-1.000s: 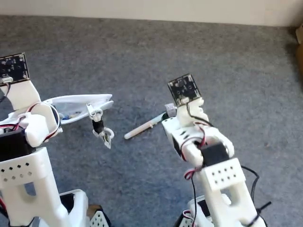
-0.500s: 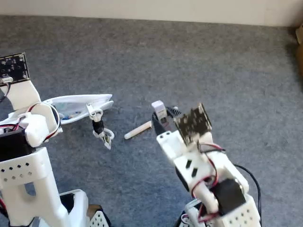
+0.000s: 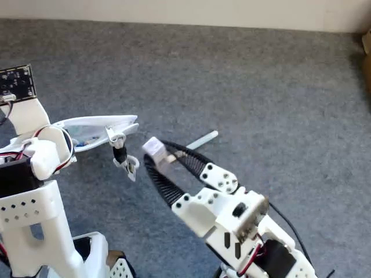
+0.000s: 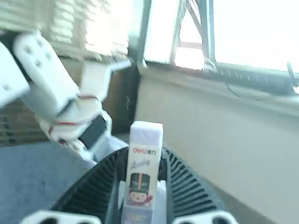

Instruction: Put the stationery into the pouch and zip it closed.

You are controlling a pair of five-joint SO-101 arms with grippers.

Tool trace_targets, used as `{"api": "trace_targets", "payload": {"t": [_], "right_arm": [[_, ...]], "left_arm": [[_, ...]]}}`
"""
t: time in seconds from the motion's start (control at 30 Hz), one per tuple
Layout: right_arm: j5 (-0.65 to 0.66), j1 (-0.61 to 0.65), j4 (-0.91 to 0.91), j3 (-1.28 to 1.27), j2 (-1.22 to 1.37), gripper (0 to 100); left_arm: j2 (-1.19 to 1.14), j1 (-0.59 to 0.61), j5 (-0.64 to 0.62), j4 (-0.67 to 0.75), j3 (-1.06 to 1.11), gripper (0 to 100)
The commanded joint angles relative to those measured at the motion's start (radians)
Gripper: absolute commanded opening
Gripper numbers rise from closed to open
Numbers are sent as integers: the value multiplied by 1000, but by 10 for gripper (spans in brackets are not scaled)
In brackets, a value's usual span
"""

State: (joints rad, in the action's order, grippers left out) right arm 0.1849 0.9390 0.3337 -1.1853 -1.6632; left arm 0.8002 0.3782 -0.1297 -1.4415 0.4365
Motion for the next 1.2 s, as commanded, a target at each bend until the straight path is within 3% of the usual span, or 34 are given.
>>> {"api": "trace_targets", "payload": {"t": [0.0,0.33,1.17], "right_arm": [[-2,64,-177,-24,-12,5],[0,82,-437,-85,33,5],[-2,128,-906,176,903,5]], "left_arm": [[-13,8,6,21,4,7],[-13,4,6,21,4,7],[-12,7,8,29,27,7]]}}
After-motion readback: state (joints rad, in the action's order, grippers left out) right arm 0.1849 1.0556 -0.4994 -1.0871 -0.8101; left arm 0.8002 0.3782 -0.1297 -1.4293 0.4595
